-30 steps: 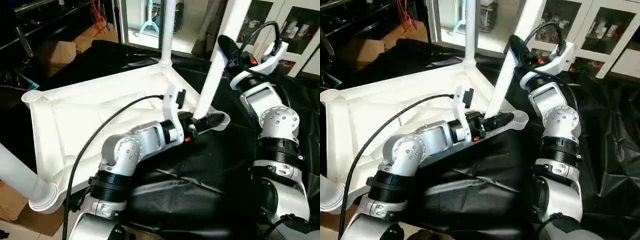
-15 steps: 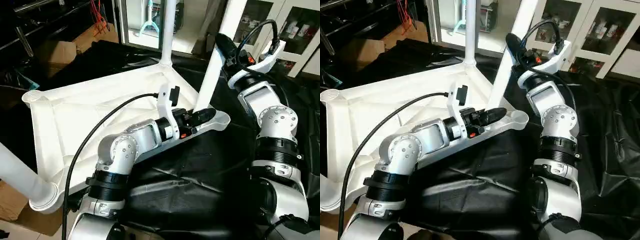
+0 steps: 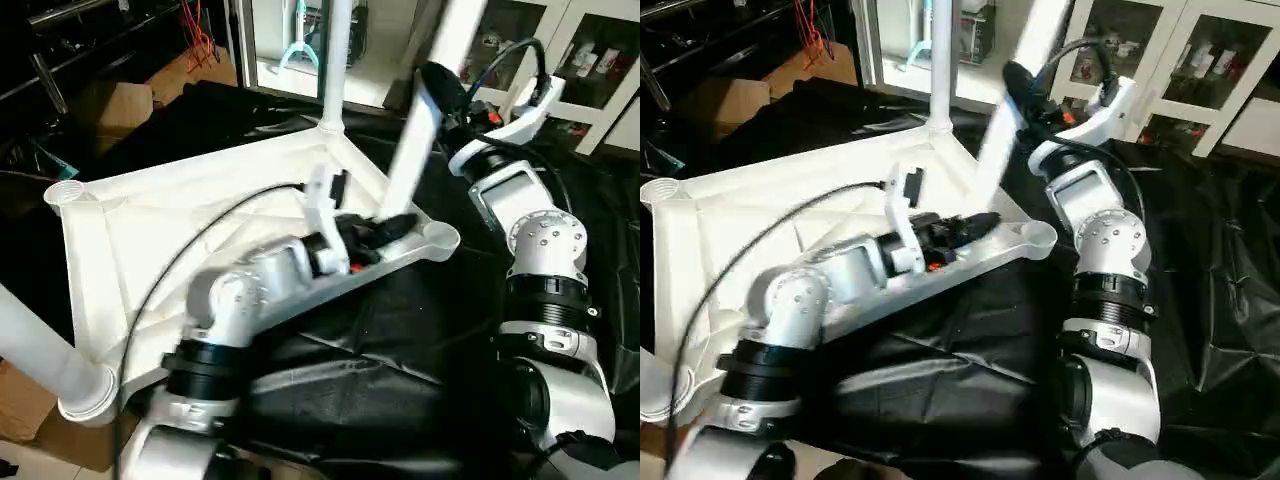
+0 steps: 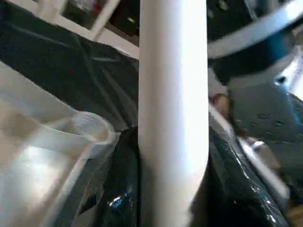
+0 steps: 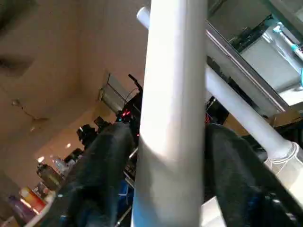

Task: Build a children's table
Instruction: Insert table leg to table base

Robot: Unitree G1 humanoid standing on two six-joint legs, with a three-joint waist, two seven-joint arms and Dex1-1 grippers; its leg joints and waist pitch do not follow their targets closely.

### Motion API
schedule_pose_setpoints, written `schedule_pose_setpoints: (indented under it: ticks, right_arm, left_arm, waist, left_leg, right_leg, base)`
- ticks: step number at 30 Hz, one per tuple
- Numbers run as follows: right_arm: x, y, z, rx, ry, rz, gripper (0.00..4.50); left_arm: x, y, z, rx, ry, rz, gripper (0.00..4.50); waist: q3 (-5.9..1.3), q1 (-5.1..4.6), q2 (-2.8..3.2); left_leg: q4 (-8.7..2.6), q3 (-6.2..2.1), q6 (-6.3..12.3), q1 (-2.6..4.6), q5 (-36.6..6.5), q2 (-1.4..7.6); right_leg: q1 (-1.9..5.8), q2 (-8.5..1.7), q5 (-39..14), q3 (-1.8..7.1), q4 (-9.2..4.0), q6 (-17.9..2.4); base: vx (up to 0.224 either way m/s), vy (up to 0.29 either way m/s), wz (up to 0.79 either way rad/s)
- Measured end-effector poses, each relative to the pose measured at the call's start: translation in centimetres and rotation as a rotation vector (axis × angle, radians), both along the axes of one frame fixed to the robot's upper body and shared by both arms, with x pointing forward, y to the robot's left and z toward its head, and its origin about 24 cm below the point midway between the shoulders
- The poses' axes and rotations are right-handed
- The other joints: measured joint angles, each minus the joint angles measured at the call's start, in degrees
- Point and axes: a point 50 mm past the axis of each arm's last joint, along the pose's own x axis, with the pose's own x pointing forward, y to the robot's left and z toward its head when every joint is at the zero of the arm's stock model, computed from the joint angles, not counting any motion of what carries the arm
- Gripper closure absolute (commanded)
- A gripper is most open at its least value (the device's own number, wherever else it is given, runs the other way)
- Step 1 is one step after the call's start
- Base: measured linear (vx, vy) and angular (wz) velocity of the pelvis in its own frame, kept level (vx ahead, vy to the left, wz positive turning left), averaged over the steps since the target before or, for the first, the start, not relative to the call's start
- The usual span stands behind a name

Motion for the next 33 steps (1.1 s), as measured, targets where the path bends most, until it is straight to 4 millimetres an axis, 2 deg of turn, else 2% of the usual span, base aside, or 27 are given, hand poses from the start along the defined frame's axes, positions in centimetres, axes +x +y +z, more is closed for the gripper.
schedule_pose_setpoints:
  ticks: [2, 5, 6, 10, 11, 12, 13, 14, 15, 17, 18, 20, 23, 25, 27, 29, 33]
  right_arm:
    - [0.0, -0.4, 0.2, -0.053, -0.016, -0.015, 1.35]
    - [0.0, -1.8, 0.0, -0.201, -0.038, -0.044, 1.24]
    - [-0.1, -2.4, -0.3, -0.258, -0.049, -0.057, 1.03]
    - [-1.4, -4.9, -1.9, -0.52, -0.072, -0.069, 0.9]
    - [-1.8, -5.3, -1.9, -0.599, -0.097, -0.07, 0.7]
    - [-2.0, -5.5, -1.7, -0.662, -0.122, -0.074, 0.7]
    - [-2.2, -5.7, -1.1, -0.734, -0.166, -0.083, 0.59]
    - [-2.5, -5.8, 0.0, -0.877, -0.267, -0.118, 0.54]
    - [-2.7, -5.9, 1.0, -0.985, -0.35, -0.158, 0.53]
    - [-3.6, -6.3, 3.0, -1.32, -0.577, -0.232, 0.53]
    - [-3.9, -6.4, 3.5, -1.408, -0.646, -0.254, 0.53]
    - [-4.4, -5.1, 4.4, -1.514, -0.786, -0.238, 0.16]
    - [-4.5, -3.0, 4.6, -1.571, -0.879, -0.167, 0.13]
    - [-4.5, -2.1, 4.7, -1.625, -0.927, -0.158, 0.06]
    - [-4.3, -1.5, 4.0, -1.709, -0.965, -0.152, 0.0]
    - [-4.0, -1.2, 2.4, -1.78, -0.955, -0.075, 0.0]
    - [-3.8, -1.3, -0.1, -1.873, -0.878, 0.052, 0.0]
  left_arm:
    - [0.4, 1.5, 0.1, 0.053, -0.031, 0.047, 3.11]
    - [1.0, 4.0, 0.3, 0.19, -0.107, 0.125, 3.11]
    - [1.3, 4.9, 0.4, 0.242, -0.129, 0.156, 3.11]
    - [2.2, 7.1, 2.1, 0.411, -0.252, 0.187, 3.11]
    - [2.5, 7.3, 3.1, 0.453, -0.319, 0.171, 3.11]
    - [2.6, 7.4, 3.7, 0.483, -0.366, 0.16, 3.11]
    - [2.7, 7.4, 4.3, 0.518, -0.41, 0.146, 3.11]
    - [2.7, 7.7, 4.7, 0.593, -0.482, 0.114, 3.11]
    - [2.5, 8.0, 4.7, 0.659, -0.536, 0.08, 3.11]
    - [1.9, 9.5, 4.4, 0.882, -0.66, -0.034, 3.11]
    - [1.7, 10.1, 4.2, 0.969, -0.685, -0.065, 3.11]
    - [0.7, 10.9, 2.9, 1.131, -0.682, -0.202, 3.12]
    - [-0.2, 10.1, 1.5, 1.167, -0.641, -0.304, 3.12]
    - [0.0, 10.2, 1.7, 1.182, -0.651, -0.282, 3.12]
    - [0.9, 10.6, 2.0, 1.212, -0.67, -0.205, 3.12]
    - [1.4, 11.2, 2.1, 1.235, -0.673, -0.132, 3.12]
    - [1.7, 11.9, 2.2, 1.3, -0.693, -0.106, 3.12]
  waist:
    - [0.01, 0.12, -0.03]
    - [0.08, 0.34, -0.63]
    - [0.05, 0.42, -0.67]
    - [0.11, 1.2, -0.55]
    - [0.11, 1.25, -0.43]
    - [0.07, 1.16, -0.2]
    - [0.12, 1.11, 0.07]
    - [0.05, 0.87, 0.63]
    - [-0.02, 0.58, 0.85]
    - [-0.01, 0.0, 0.92]
    - [0.01, -0.4, 0.76]
    - [-0.01, -1.52, 0.61]
    - [0.11, -1.86, 0.41]
    - [0.09, -1.87, 0.16]
    - [0.02, -1.77, -0.22]
    - [0.08, -1.58, -0.68]
    - [0.34, -1.4, -1.28]
  left_leg:
    - [0.0, 0.0, 0.0, 0.0, 0.0, 0.0]
    - [-0.01, -0.05, -0.01, -0.03, 0.01, 0.0]
    - [-0.01, -0.07, -0.01, -0.06, 0.01, -0.01]
    - [0.11, -0.15, 0.01, -0.24, 0.0, -0.16]
    - [0.13, -0.16, 0.01, -0.25, 0.0, -0.18]
    - [0.14, -0.17, 0.01, -0.24, -0.01, -0.21]
    - [0.22, -0.2, 0.02, -0.27, -0.01, -0.23]
    - [0.21, -0.21, 0.02, -0.27, -0.01, -0.28]
    - [0.18, -0.2, 0.02, -0.2, -0.01, -0.34]
    - [0.1, -0.25, -0.05, -0.13, 0.02, -0.25]
    - [0.08, -0.25, -0.07, -0.08, 0.04, -0.22]
    - [0.07, -0.25, -0.06, -0.02, 0.03, -0.05]
    - [0.08, -0.24, -0.02, -0.03, 0.02, -0.05]
    - [0.09, -0.23, 0.06, -0.03, 0.07, -0.03]
    - [0.09, -0.23, 0.09, -0.01, 0.1, 0.0]
    - [0.11, -0.23, 0.12, -0.01, 0.1, -0.01]
    - [0.23, -0.23, 0.13, -0.08, 0.11, -0.02]
  right_leg:
    - [0.01, 0.0, 0.0, 0.0, -0.01, 0.0]
    - [0.01, 0.01, 0.0, -0.07, -0.03, 0.0]
    - [0.02, 0.01, 0.0, -0.09, -0.06, 0.0]
    - [-0.03, -0.09, 0.07, -0.12, -0.08, 0.12]
    - [-0.04, -0.1, 0.16, -0.09, -0.1, 0.28]
    - [-0.04, -0.11, 0.17, -0.06, -0.09, 0.31]
    - [-0.04, -0.13, 0.18, -0.07, -0.08, 0.32]
    - [-0.04, -0.19, 0.2, -0.06, -0.09, 0.34]
    - [-0.02, -0.23, 0.19, -0.01, -0.06, 0.35]
    - [0.0, -0.17, 0.16, -0.06, -0.03, 0.39]
    - [0.02, -0.15, 0.13, -0.06, 0.03, 0.42]
    - [0.05, -0.02, 0.13, -0.07, 0.04, 0.41]
    - [0.01, -0.02, 0.13, -0.06, 0.12, 0.39]
    - [0.01, -0.01, 0.13, -0.09, 0.18, 0.37]
    - [0.05, 0.02, 0.12, -0.11, 0.19, 0.36]
    - [0.06, 0.0, 0.13, -0.1, 0.19, 0.35]
    - [0.04, -0.02, 0.14, -0.09, 0.19, 0.34]
  base:
    - [0.0, 0.0, 0.0]
    - [0.0, 0.0, 0.0]
    - [0.0, 0.0, 0.0]
    - [0.0, 0.0, 0.0]
    - [0.0, 0.0, 0.0]
    - [0.0, 0.0, 0.0]
    - [0.0, 0.0, 0.0]
    - [0.0, 0.0, 0.0]
    - [0.0, 0.0, 0.0]
    - [0.0, 0.0, 0.0]
    - [0.0, 0.0, 0.0]
    - [0.0, 0.0, 0.0]
    - [0.0, 0.0, 0.0]
    - [0.0, 0.0, 0.0]
    - [0.0, 0.0, 0.0]
    - [0.0, 0.0, 0.0]
    - [0.0, 0.0, 0.0]
